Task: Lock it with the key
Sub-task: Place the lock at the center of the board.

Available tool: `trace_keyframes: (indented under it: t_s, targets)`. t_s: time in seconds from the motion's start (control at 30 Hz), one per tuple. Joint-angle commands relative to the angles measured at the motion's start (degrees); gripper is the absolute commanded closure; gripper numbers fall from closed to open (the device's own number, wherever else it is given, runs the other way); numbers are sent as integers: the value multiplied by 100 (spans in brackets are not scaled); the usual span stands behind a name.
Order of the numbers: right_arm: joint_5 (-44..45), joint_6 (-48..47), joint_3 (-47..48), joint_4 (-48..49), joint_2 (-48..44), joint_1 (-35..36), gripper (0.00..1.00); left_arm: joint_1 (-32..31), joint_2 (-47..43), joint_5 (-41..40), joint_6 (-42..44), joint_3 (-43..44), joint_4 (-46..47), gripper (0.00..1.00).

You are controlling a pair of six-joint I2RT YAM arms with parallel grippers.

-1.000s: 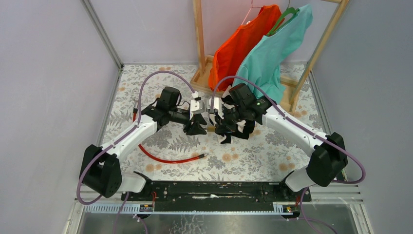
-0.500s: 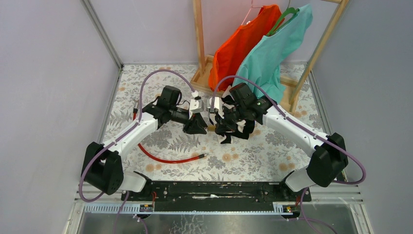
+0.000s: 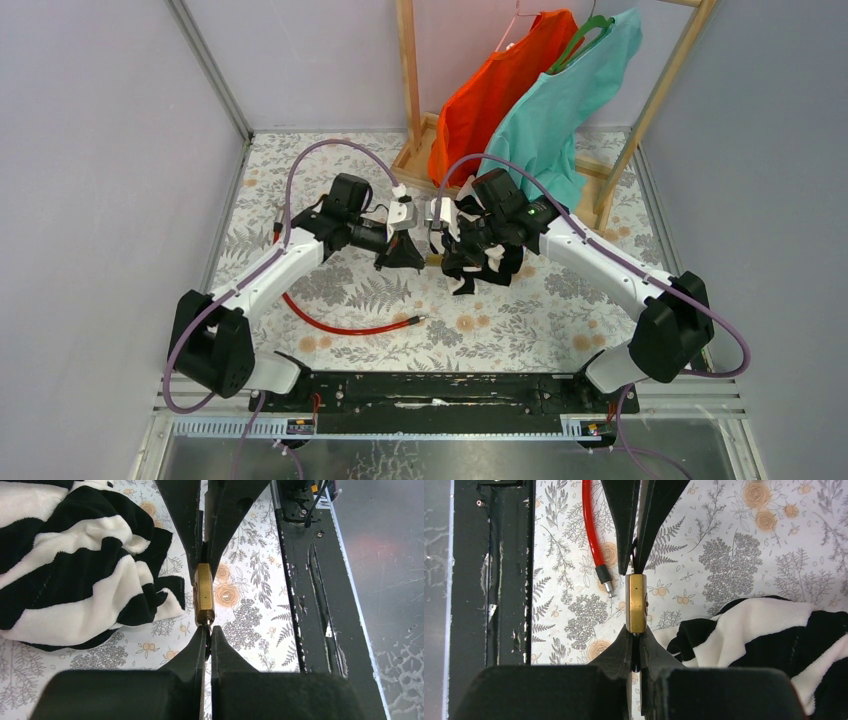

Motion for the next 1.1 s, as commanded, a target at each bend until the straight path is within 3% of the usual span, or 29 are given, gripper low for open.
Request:
trace_keyframes:
  t_s: [0.0, 0.33, 0.47, 0.53, 0.77, 0.9, 1.07]
  targets:
    - [50, -114, 121, 104, -13, -118, 100, 186, 2, -183, 619, 295, -561, 100]
    - [130, -190, 188, -26, 106, -242, 100, 1047, -66, -638, 1741, 294, -1778, 100]
    - [127, 206, 191, 235, 424, -179, 100, 1496, -64, -872, 1723, 319, -1971, 100]
    - [262, 622, 127, 592, 614, -19, 100, 1669, -56, -1058, 1471, 314, -1834, 100]
    - [972, 1772, 205, 1366, 1625, 512, 96, 2126, -420, -1934, -338, -341, -58, 100]
    - [1099, 2297, 532, 1432, 2188, 527, 95, 2131, -603, -1656, -242, -654, -8, 100]
    - [1345, 2456, 781, 1478, 2461, 523, 95, 2123, -702, -1096, 535, -1078, -244, 100]
